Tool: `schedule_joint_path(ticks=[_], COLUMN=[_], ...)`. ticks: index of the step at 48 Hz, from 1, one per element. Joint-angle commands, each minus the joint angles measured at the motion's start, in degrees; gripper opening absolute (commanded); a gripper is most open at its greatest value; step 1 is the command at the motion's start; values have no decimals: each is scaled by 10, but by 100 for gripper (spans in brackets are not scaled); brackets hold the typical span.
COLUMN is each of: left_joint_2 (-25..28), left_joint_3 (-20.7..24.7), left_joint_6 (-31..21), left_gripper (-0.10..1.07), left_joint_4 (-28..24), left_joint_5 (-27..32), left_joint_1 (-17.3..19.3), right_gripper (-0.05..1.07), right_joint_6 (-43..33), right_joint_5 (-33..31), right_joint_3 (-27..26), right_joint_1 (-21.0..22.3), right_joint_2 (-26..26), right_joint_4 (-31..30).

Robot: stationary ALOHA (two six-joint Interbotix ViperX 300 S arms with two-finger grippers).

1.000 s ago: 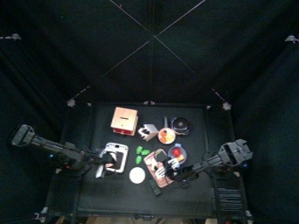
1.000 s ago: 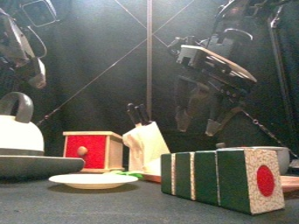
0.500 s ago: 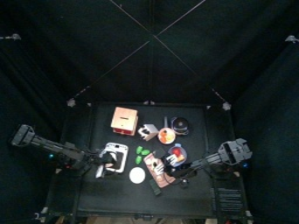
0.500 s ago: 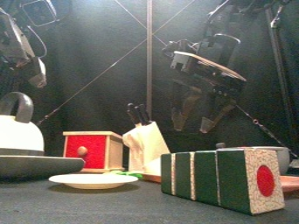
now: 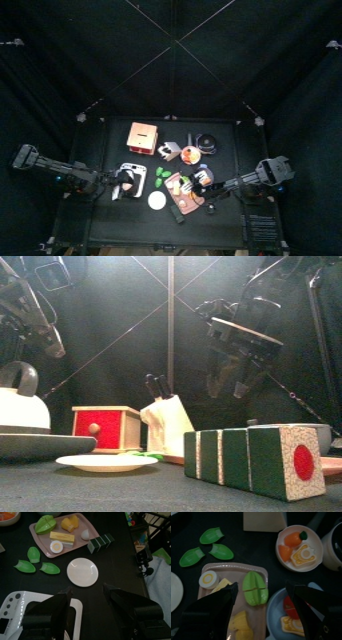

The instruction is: Grab starfruit

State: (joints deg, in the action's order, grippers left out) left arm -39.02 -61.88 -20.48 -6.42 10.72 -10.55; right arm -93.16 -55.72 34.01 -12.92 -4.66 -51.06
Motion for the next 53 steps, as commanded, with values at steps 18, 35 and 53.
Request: schedule_joint_path(ticks=[18,35,53], left_joint_2=[140,308,463], left_joint_3=[86,203,334], left_joint_6=[2,3,3], left_gripper=[88,89,99], left_joint_4=[-94,-112,-184], left_joint_5=[-164,-237,-221], left_joint_1=[15,79,107], right_gripper=[104,104,104], right_joint_6=[1,-2,-3], right_joint_5=[-50,-117,-109], right_joint_3=[85,119,159], right_joint_1=[19,20,20], right_joint_2=[-64,-85,-90], right_joint_4=[20,69,98])
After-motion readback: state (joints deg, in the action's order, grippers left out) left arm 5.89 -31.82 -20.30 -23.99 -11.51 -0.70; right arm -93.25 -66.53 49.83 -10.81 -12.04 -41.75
